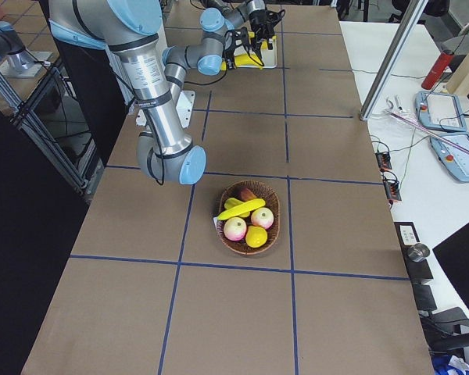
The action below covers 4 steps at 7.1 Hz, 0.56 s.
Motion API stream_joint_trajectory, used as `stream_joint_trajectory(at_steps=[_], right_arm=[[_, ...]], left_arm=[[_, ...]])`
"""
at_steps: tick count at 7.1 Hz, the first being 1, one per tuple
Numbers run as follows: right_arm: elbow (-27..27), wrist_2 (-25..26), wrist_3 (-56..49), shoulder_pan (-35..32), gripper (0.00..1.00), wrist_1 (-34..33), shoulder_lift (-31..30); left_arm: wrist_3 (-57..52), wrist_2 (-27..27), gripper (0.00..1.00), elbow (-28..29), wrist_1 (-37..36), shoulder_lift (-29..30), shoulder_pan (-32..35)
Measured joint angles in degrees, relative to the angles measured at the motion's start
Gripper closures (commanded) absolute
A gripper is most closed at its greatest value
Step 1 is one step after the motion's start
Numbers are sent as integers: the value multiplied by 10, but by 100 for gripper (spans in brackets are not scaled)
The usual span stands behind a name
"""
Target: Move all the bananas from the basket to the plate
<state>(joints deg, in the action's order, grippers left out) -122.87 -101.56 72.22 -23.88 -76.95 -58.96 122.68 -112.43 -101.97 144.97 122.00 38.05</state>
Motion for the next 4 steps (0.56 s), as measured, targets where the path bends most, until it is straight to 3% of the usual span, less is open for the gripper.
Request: stream_joint_trajectory(at_steps=[3, 4], right_arm=[[1, 9, 0, 0, 100, 4, 1], [1, 12, 0, 0, 100, 5, 1]], left_arm=[[0, 0, 0, 0, 3, 1, -29], [1, 0, 7, -1, 3, 3, -35]])
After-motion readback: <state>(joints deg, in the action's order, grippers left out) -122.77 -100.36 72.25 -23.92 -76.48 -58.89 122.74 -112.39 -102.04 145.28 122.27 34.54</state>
